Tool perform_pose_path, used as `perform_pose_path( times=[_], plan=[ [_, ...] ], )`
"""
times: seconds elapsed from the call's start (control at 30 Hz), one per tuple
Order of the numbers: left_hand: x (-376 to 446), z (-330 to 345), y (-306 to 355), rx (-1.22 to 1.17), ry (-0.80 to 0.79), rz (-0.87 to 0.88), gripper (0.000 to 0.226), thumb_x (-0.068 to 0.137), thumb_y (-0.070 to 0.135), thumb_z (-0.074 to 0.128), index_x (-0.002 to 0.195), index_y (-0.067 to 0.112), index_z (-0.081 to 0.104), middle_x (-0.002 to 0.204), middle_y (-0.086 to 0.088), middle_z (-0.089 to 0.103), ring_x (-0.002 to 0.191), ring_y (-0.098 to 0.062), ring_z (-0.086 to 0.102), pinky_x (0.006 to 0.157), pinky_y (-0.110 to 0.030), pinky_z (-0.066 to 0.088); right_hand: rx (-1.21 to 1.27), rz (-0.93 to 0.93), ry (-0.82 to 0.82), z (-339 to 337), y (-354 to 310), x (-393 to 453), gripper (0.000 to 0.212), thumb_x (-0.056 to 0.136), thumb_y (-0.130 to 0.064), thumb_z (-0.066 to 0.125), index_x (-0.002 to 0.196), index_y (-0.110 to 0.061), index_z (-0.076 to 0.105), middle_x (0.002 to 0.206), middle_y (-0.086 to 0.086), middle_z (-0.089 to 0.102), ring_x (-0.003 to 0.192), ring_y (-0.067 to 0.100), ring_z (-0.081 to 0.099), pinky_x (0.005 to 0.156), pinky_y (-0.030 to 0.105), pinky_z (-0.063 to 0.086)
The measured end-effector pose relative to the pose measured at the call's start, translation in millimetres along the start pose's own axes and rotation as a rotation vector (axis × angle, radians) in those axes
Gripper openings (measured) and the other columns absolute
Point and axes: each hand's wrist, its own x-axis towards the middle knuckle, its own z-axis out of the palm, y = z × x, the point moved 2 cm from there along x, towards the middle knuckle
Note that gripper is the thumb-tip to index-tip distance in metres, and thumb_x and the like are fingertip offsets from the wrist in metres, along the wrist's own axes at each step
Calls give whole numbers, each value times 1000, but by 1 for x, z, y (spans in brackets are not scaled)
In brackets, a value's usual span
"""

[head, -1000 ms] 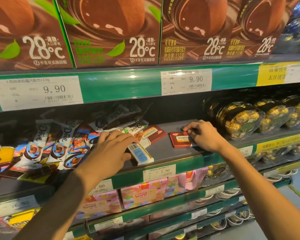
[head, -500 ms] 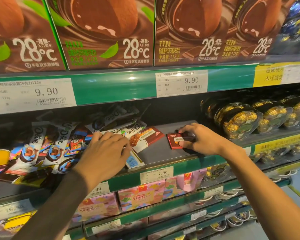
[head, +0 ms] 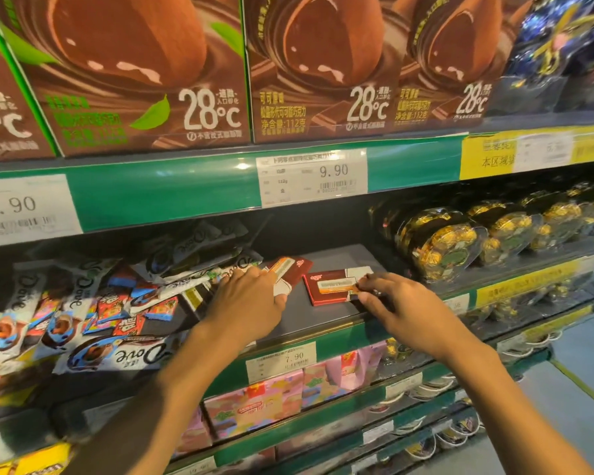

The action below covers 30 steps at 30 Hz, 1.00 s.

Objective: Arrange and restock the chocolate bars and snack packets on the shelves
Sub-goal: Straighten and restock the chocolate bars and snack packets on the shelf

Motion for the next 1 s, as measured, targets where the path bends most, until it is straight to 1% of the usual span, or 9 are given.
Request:
perform_pose_path(
  times=[0.1, 0.2, 0.27, 0.4, 0.5, 0.57, 0.8, 0.9, 1.0],
  plan=[
    [4, -1, 7, 0, -41, -44, 44, 101, 43, 35, 135, 20, 50, 134, -10, 47, 122, -30, 42, 104, -46, 36, -62, 47, -41, 2, 3, 0, 52, 100, -55, 38, 144, -29, 49, 153, -6, 42, 135, 18, 47, 107, 35, 43],
    [9, 0, 15, -80, -88, -69, 40, 102, 40, 36, 131, 21, 54, 128, -14, 42, 119, -31, 40, 105, -49, 36, -87, 87, -71, 3, 1, 3, 56, 101, -55, 33, 149, -27, 40, 158, -4, 33, 143, 19, 35, 112, 37, 36],
    [8, 0, 20, -209, -103, -65, 33, 102, 33, 40, 127, 21, 57, 128, -11, 41, 114, -27, 44, 104, -44, 39, -105, 73, -62, 3, -2, 4, 54, 103, -50, 33, 150, -24, 39, 158, -2, 33, 146, 19, 28, 115, 35, 31],
    [3, -3, 23, -324, -108, -8, 28, 97, 23, 55, 124, 22, 62, 115, 1, 44, 100, -15, 47, 86, -30, 44, -85, 46, -32, 7, -4, 3, 50, 103, -48, 36, 150, -29, 37, 159, -4, 31, 146, 15, 27, 115, 32, 30],
    [5, -11, 17, -307, -109, 25, 33, 89, 32, 68, 121, 27, 63, 122, 4, 46, 113, -17, 48, 99, -38, 45, -97, 46, -78, 10, -4, 7, 50, 104, -47, 32, 150, -28, 37, 159, -3, 31, 147, 15, 25, 117, 30, 25],
    [8, -13, 13, -302, -129, 69, 35, 85, 39, 70, 118, 33, 59, 126, 10, 45, 118, -14, 45, 100, -38, 42, -102, 63, -107, 10, -5, 13, 52, 105, -47, 30, 152, -27, 34, 161, 0, 28, 149, 18, 21, 119, 34, 21],
    [1, -1, 19, -177, -159, 141, 45, 98, 51, 45, 140, 38, 41, 147, 11, 37, 139, -17, 24, 116, -46, 21, -135, 105, -205, 14, -7, 39, 53, 104, -50, 21, 153, -31, 28, 159, 1, 24, 143, 24, 17, 116, 45, 15],
    [-2, 0, 30, -98, -162, 172, 42, 102, 48, 35, 143, 42, 38, 134, 6, 37, 130, -19, 24, 113, -44, 20, -89, 104, -215, 13, -11, 47, 56, 102, -54, 24, 153, -31, 28, 158, -1, 26, 142, 23, 18, 116, 45, 14],
    [0, 4, 41, -145, -151, 218, 35, 104, 42, 33, 137, 47, 40, 114, 5, 33, 115, -18, 27, 105, -42, 26, 34, 64, -190, 8, -11, 48, 63, 97, -62, 38, 151, -30, 31, 152, -3, 39, 139, 22, 29, 114, 46, 22]
  ],
)
